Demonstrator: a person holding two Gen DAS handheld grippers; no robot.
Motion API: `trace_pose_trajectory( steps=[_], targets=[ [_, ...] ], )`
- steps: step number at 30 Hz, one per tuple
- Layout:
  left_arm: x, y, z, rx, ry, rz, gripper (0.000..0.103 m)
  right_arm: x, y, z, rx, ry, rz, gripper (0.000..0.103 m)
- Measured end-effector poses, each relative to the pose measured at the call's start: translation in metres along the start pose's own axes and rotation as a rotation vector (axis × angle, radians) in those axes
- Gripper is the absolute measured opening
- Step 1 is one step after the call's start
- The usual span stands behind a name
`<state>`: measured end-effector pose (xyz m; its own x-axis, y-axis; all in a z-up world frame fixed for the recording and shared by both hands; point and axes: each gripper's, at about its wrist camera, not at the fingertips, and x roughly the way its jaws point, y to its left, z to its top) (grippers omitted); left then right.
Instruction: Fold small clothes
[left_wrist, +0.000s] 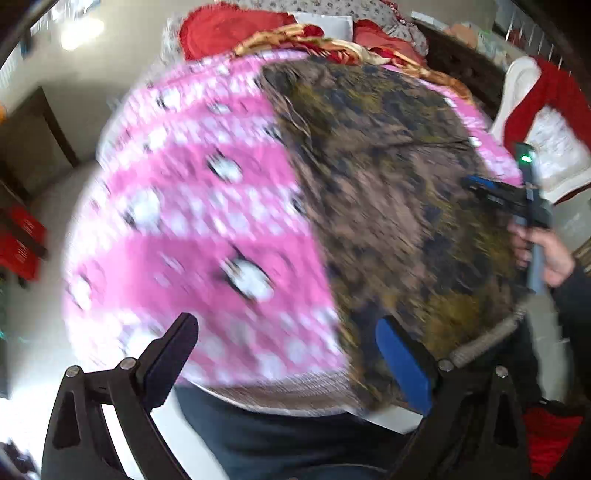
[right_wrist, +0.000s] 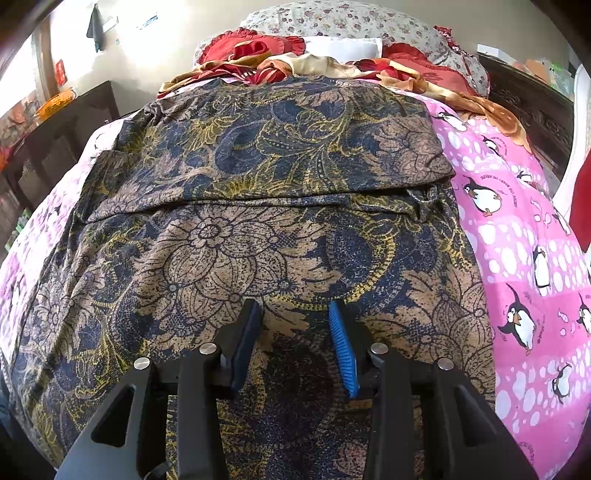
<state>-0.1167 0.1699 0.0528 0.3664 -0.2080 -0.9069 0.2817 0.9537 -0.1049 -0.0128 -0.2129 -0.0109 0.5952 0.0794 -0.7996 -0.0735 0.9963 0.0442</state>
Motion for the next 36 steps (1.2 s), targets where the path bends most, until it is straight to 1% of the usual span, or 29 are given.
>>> trace_pose_trajectory(
  steps=[1,2,3,5,6,8,9,10,11,12,14,15,16,17,18,20,21,23,24,26,30,32,34,36],
  targets=[
    [0.011,0.001,-0.012,-0.058,0.019,-0.063,0.099,-0.001,-0.001,0.002,0.006,0.005,0.008,0.051],
    [0.018,-0.002,-0.019,-0.084,0.035,-0.104,0.097,-0.003,-0.003,0.003,0.013,0.011,0.018,0.051],
    [0.032,-0.009,-0.031,-0.106,0.06,-0.178,0.095,-0.006,-0.005,0.004,0.022,0.017,0.032,0.051],
    [0.047,-0.021,-0.043,-0.102,0.071,-0.212,0.09,-0.022,-0.009,0.004,0.04,0.021,0.062,0.051],
    [0.054,-0.024,-0.049,-0.11,0.076,-0.235,0.091,-0.032,-0.009,0.002,0.032,0.008,0.074,0.051],
    [0.056,-0.026,-0.053,-0.116,0.039,-0.247,0.093,-0.058,-0.007,-0.002,-0.023,-0.03,0.087,0.051],
    [0.056,-0.024,-0.053,-0.125,0.03,-0.281,0.093,-0.072,-0.008,-0.005,-0.059,-0.048,0.087,0.051],
    [0.056,-0.021,-0.054,-0.153,0.037,-0.341,0.093,-0.086,-0.009,-0.009,-0.091,-0.069,0.087,0.051],
    [0.056,-0.02,-0.055,-0.167,0.046,-0.385,0.093,-0.097,-0.011,-0.013,-0.116,-0.087,0.085,0.051],
    [0.056,-0.023,-0.057,-0.149,0.068,-0.423,0.092,-0.109,-0.014,-0.018,-0.14,-0.106,0.082,0.051],
    [0.057,-0.032,-0.058,-0.1,0.084,-0.423,0.092,-0.127,-0.024,-0.026,-0.165,-0.131,0.076,0.051],
    [0.057,-0.033,-0.058,-0.094,0.084,-0.421,0.088,-0.135,-0.03,-0.032,-0.17,-0.142,0.068,0.051],
    [0.056,-0.03,-0.056,-0.101,0.078,-0.422,0.081,-0.14,-0.035,-0.038,-0.168,-0.147,0.064,0.051],
    [0.056,-0.025,-0.054,-0.12,0.076,-0.416,0.063,-0.146,-0.044,-0.046,-0.158,-0.147,0.066,0.051],
    [0.056,-0.018,-0.053,-0.145,0.073,-0.397,0.048,-0.149,-0.055,-0.057,-0.14,-0.132,0.069,0.051],
    [0.059,-0.013,-0.053,-0.164,0.078,-0.389,0.04,-0.149,-0.072,-0.072,-0.105,-0.087,0.069,0.051],
    [0.059,-0.013,-0.056,-0.16,0.077,-0.386,0.038,-0.151,-0.084,-0.087,-0.084,-0.059,0.067,0.051],
    [0.058,-0.013,-0.058,-0.141,0.078,-0.384,0.033,-0.157,-0.097,-0.106,-0.062,-0.036,0.067,0.051],
    [0.058,-0.015,-0.058,-0.129,0.077,-0.382,0.022,-0.159,-0.104,-0.117,-0.052,-0.021,0.062,0.051],
    [0.06,-0.018,-0.06,-0.112,0.084,-0.373,0.016,-0.162,-0.117,-0.136,-0.029,0.012,0.043,0.051],
    [0.059,-0.02,-0.061,-0.083,0.074,-0.369,0.016,-0.16,-0.139,-0.157,0.064,0.024,0.092,0.051],
    [0.058,-0.02,-0.063,-0.084,0.073,-0.381,0.018,-0.154,-0.149,-0.161,0.126,0.026,0.171,0.051],
    [0.057,-0.022,-0.063,-0.085,0.065,-0.373,0.022,-0.144,-0.152,-0.163,0.172,0.029,0.257,0.051],
    [0.056,-0.023,-0.064,-0.097,0.056,-0.385,0.033,-0.133,-0.15,-0.162,0.172,0.026,0.34,0.05]
  ],
)
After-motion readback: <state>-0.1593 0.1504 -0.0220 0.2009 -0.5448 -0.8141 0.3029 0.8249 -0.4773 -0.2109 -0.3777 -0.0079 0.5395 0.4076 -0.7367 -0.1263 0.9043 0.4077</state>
